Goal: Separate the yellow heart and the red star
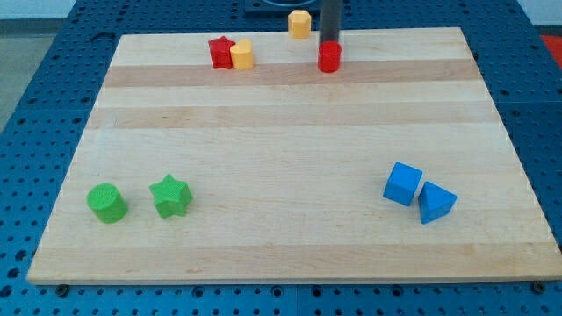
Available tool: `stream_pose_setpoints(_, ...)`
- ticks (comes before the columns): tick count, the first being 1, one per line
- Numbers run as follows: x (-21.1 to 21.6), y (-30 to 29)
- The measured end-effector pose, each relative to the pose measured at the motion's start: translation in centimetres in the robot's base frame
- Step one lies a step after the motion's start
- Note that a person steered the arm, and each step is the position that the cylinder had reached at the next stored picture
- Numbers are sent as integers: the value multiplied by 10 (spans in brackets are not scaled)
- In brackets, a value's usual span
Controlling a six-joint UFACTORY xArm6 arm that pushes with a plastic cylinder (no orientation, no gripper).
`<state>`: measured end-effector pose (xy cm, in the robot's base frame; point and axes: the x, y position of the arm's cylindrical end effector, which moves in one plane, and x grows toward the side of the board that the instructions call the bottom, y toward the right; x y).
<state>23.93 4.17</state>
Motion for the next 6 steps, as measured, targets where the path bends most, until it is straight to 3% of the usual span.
stream_pose_setpoints(3,-12,-144)
stream_pose_setpoints(5,45,-132)
stream_pose_setpoints(6,31,-131)
